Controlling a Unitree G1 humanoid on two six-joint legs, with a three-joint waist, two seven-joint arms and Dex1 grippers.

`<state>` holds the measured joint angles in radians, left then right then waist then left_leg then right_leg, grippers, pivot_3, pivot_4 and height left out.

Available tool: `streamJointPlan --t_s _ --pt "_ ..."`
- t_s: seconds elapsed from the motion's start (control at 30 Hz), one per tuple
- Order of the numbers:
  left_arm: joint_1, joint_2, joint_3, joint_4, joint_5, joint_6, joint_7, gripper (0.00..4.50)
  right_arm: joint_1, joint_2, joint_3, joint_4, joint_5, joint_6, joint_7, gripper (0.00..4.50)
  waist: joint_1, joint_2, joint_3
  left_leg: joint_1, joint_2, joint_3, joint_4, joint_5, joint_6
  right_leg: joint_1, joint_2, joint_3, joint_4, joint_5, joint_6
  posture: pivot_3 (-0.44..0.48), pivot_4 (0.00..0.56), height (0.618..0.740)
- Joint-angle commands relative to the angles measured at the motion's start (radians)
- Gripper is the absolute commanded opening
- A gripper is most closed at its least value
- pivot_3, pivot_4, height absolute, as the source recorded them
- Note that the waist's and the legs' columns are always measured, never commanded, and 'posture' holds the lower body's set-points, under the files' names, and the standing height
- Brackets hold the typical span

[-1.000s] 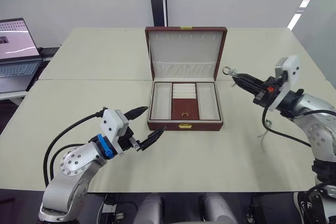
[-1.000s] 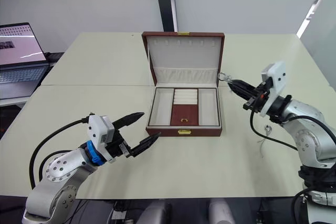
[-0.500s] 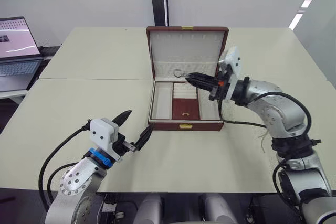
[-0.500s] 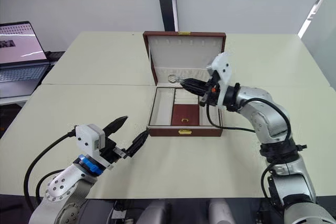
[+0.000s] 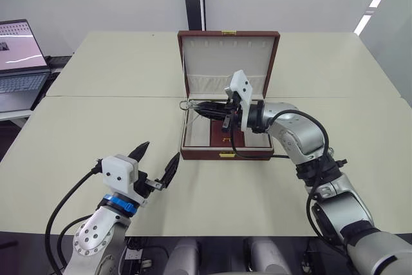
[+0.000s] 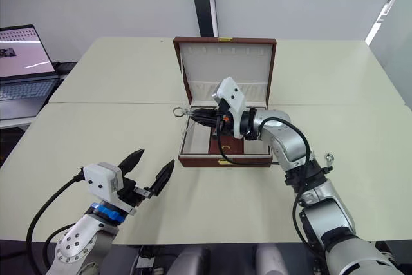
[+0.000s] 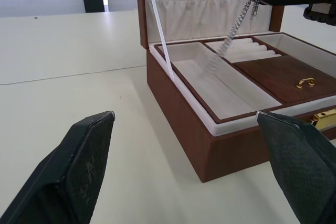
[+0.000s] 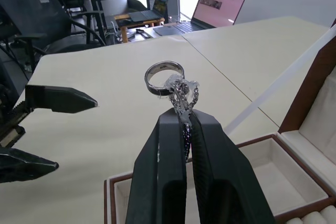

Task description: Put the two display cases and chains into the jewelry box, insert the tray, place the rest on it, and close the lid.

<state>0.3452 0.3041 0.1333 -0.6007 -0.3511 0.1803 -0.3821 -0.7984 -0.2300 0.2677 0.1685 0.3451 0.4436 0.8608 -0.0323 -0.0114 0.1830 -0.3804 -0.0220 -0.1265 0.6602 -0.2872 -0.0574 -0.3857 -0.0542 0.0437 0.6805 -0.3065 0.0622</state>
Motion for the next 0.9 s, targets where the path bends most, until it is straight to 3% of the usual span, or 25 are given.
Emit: streamJointPlan --t_s 0.03,0.33,0.9 --pt "0.004 -0.007 0.009 -0.04 0.003 -0.035 0.006 4.5 -0.016 0.024 0.012 0.018 -0.029 -0.053 0.025 0.03 0.0 0.0 0.0 0.0 0.0 0.0 0.0 0.0 0.0 0.0 0.0 0.0 0.0 0.0 0.0 0.0 0.15 0.74" --pt "0.012 -0.014 0.002 -0.025 0.013 -0.063 0.003 4.5 0.003 0.056 0.019 0.119 -0.087 -0.11 0.049 0.03 0.0 0.0 0.0 0.0 0.0 0.0 0.0 0.0 0.0 0.0 0.0 0.0 0.0 0.0 0.0 0.0 0.15 0.74" --pt "0.004 -0.015 -0.001 -0.011 0.016 -0.075 -0.004 4.5 0.0 0.064 -0.009 0.149 -0.091 -0.119 0.053 0.03 -0.001 0.0 0.0 0.0 0.0 0.0 0.0 0.0 0.0 -0.001 0.0 0.0 0.0 0.0 0.0 0.0 0.15 0.74"
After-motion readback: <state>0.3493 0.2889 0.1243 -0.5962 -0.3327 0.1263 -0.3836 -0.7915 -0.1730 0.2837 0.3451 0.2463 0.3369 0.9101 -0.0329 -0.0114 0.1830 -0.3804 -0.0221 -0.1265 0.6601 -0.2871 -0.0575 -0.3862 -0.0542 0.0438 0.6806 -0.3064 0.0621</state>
